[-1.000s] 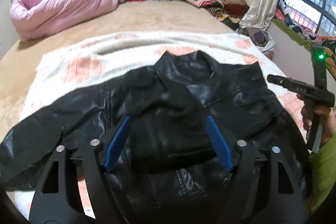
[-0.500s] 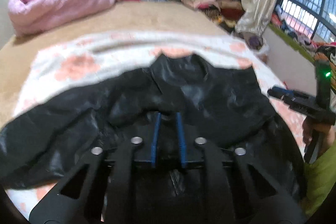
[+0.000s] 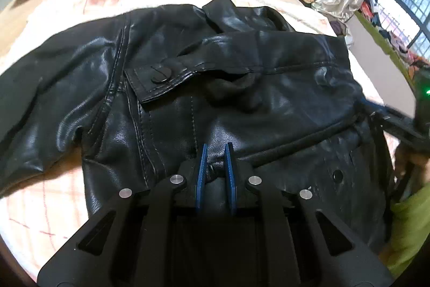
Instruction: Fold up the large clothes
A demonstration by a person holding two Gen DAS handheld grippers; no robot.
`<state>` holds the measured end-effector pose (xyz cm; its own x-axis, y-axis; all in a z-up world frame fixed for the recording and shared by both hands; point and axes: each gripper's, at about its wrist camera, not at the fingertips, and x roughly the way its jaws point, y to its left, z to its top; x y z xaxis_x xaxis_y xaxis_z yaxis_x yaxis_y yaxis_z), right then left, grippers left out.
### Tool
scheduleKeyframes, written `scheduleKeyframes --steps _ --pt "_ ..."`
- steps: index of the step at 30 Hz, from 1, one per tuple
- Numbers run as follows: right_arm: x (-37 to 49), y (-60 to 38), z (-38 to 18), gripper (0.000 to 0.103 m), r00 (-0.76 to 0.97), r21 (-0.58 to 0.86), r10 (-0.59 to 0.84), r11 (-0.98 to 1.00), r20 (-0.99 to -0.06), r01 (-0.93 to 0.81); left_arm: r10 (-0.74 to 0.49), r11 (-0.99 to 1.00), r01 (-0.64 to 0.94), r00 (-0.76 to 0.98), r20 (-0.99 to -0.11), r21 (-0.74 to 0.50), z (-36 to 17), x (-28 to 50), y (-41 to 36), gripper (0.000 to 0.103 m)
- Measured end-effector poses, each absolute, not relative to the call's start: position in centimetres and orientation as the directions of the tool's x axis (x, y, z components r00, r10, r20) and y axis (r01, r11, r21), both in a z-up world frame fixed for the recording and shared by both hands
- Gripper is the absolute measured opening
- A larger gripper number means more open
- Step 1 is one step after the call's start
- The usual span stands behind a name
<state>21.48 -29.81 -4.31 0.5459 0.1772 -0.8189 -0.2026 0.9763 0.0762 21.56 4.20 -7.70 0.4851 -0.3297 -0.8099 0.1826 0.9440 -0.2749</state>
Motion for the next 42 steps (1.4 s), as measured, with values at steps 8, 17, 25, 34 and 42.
scheduleKeyframes --steps 8,17,25,34,42 --pt "22.4 -29.8 -6.5 0.044 0.508 0.059 0.148 0.980 -0.849 -0.188 -0.356 0.935 0.184 0.486 -0.798 -0.304 -7.8 21.8 4.8 0.007" --pt "22.8 -30.0 -1.1 0.053 0.629 0.076 0.221 0.965 -0.746 -0.249 -0.371 0.927 0.278 0.601 -0.708 -0.251 -1.6 19.9 3.3 0.039" --pt "27.3 -29.6 -2.6 0.053 0.619 0.074 0.190 0.975 -0.762 -0.209 -0.260 0.964 0.206 0.596 -0.759 -0.168 -4.6 24.2 2.6 0.055" --pt "28.5 -29.9 -6.5 0.059 0.564 0.088 0.164 0.983 -0.810 -0.160 -0.219 0.973 0.190 0.572 -0.791 -0.132 -7.3 24.8 2.4 0.056" --pt "26.7 -29.5 -2.7 0.084 0.626 0.117 0.211 0.975 -0.751 -0.189 -0.244 0.969 0.183 0.613 -0.751 -0.166 -4.2 23.2 3.1 0.079"
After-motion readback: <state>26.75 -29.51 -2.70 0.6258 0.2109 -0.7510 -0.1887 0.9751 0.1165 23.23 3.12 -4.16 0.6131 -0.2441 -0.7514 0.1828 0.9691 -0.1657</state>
